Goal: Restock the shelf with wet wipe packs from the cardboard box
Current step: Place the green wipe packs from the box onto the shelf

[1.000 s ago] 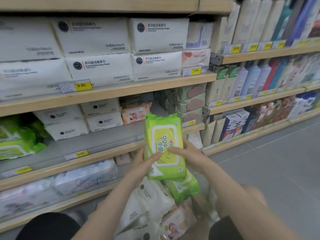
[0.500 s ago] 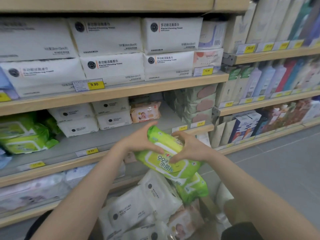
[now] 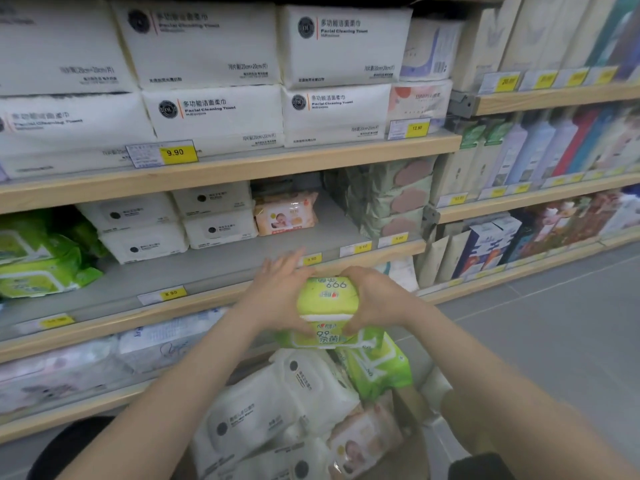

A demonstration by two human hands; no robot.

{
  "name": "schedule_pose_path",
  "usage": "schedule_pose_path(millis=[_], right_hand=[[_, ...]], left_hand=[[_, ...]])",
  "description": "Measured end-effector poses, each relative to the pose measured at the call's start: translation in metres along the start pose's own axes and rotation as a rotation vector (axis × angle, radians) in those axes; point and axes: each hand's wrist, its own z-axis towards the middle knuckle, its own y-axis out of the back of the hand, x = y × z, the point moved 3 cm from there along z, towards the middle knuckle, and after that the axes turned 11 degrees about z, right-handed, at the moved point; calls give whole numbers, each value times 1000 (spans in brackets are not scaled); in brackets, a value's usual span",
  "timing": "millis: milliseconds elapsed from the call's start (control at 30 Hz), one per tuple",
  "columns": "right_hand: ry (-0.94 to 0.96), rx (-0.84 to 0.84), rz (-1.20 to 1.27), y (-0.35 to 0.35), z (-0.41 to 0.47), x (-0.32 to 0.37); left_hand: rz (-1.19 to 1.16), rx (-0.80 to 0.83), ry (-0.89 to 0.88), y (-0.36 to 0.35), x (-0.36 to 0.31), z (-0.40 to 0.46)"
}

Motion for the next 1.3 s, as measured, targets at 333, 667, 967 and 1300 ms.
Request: schedule_pose_path(millis=[333, 667, 967, 1300], right_hand=[[-241, 27, 412, -22, -2, -75], [-718, 271, 592, -102, 17, -195], [-761, 152, 818, -125, 24, -213], [-566, -15, 676, -70, 34, -177]], left_hand=[[-59, 97, 110, -61, 24, 1], [-77, 203, 169, -127, 55, 30], [-121, 193, 158, -149, 59, 41], [-133, 148, 323, -107, 95, 2]])
